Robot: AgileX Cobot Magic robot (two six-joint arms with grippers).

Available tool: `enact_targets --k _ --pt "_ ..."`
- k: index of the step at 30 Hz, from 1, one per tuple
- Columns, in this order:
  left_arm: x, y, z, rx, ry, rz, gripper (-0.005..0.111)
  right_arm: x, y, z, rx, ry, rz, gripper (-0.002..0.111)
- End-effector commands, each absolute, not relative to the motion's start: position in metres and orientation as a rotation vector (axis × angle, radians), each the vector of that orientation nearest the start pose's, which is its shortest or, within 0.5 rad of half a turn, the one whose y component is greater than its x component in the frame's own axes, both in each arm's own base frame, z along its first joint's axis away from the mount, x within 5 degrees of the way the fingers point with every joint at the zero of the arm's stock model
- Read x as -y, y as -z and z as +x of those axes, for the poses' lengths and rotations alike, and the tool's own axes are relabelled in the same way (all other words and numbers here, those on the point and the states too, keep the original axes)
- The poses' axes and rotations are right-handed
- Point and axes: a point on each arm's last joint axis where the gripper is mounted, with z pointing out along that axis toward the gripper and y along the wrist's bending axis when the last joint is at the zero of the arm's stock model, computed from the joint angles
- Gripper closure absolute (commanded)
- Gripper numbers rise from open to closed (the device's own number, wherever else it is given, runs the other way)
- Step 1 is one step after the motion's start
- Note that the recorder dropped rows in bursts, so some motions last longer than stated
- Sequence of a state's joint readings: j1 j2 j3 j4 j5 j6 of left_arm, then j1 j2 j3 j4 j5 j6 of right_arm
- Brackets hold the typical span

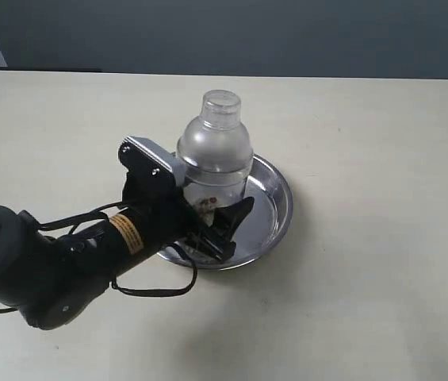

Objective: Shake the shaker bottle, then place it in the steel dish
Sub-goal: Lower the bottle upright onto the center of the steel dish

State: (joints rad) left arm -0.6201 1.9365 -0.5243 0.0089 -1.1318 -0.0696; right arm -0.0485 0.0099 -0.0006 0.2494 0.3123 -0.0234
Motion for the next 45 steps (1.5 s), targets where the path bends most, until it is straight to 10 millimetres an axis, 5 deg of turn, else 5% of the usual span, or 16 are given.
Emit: enact_targets --k 1,24,45 --pt "0.182 -0.124 0.251 -1.657 0.521 0.490 0.106 -0.004 -0.186 0.055 -1.779 -0.186 0.177 0.109" --pt "0.187 -0.141 0.282 -1.626 0.447 0.330 0.106 -0.004 -0.186 0.055 -1.779 -0.186 0.177 0.109" --pt "0.189 -0.107 0.289 -1.664 0.413 0.311 0.106 -0.004 -0.186 0.055 -1.779 -0.186 0.177 0.109"
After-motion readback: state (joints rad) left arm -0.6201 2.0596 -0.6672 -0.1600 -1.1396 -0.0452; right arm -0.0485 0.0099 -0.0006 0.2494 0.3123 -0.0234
